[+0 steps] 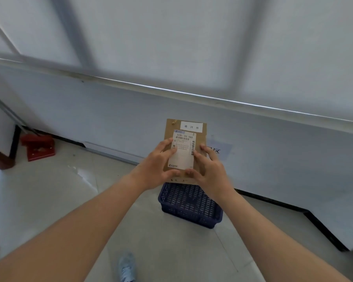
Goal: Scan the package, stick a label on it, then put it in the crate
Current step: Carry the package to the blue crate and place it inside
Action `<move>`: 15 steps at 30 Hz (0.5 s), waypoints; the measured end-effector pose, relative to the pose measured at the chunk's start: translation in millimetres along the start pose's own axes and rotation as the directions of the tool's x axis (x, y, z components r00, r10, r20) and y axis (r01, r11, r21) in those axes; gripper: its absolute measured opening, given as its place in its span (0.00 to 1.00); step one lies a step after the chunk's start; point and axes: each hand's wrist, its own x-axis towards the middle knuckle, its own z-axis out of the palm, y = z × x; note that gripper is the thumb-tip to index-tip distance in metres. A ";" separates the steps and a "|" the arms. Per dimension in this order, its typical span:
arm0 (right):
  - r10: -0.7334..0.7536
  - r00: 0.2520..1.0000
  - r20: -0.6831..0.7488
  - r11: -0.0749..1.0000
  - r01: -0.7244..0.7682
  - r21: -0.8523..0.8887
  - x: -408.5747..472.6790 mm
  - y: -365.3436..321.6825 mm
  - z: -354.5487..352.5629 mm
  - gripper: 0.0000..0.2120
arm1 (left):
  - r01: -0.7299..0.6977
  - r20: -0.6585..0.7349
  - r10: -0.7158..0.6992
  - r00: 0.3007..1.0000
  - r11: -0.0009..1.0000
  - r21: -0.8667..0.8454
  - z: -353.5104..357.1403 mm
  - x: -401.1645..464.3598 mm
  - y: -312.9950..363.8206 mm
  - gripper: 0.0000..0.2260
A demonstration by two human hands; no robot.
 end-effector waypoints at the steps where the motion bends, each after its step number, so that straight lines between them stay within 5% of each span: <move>1: 0.019 1.000 0.000 1.000 -0.019 -0.001 8.7 3.4 6.9 0.35 | -0.012 0.028 0.012 1.000 1.000 -0.006 1.1 8.8 -12.7 0.37; 15: 0.322 0.947 0.005 0.947 -0.322 -0.002 123.3 17.1 127.3 0.35 | -0.089 0.254 0.117 0.960 0.989 -0.120 18.6 110.3 -186.1 0.36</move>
